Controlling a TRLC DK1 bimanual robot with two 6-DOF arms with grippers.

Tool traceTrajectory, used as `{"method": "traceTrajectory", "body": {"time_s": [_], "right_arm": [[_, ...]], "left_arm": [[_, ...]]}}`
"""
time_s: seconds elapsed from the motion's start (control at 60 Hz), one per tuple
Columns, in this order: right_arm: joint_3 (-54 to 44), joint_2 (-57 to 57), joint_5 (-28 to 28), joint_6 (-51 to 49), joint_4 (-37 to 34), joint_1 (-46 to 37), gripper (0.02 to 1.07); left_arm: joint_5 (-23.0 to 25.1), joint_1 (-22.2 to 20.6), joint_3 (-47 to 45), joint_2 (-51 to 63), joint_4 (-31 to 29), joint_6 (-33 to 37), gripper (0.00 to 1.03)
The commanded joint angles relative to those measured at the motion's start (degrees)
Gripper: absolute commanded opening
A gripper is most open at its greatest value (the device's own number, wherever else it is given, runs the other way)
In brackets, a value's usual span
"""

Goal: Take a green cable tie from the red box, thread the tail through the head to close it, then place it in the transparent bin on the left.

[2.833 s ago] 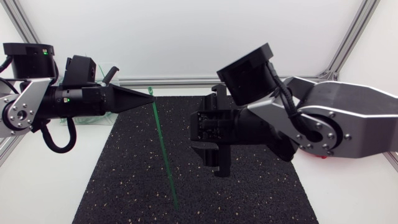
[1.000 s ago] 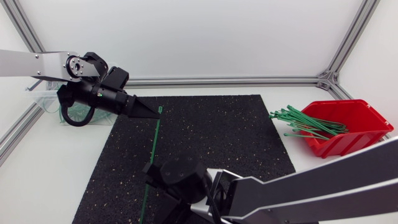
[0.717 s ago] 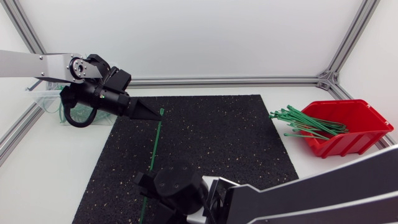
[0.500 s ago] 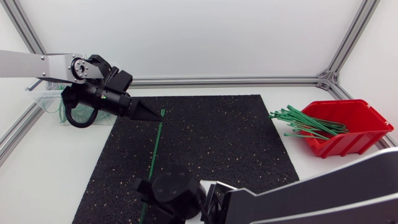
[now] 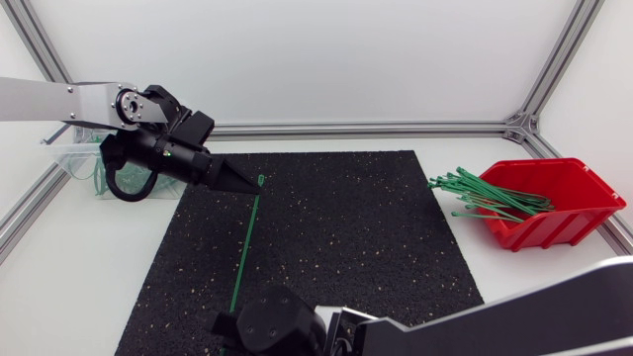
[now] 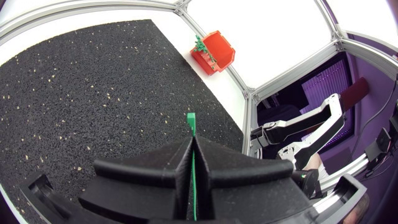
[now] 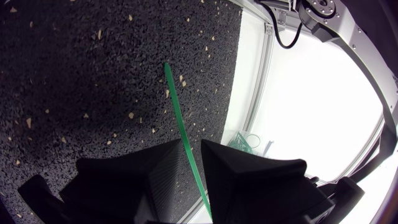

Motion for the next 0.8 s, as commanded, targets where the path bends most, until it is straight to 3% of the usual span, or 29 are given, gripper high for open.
{"method": "traceTrajectory", "body": {"time_s": [0.0,0.783], "right_arm": [[-1.5,1.3,-0.4,-1.5,1.0,0.9,0.29],[-0.9,6.5,-2.3,-1.2,5.0,1.8,0.24]], "left_arm": [[-0.2,-0.3,1.5,1.2,-1.0,1.2,0.03],[-0.8,-1.5,2.9,2.7,-1.8,1.5,0.03]]}}
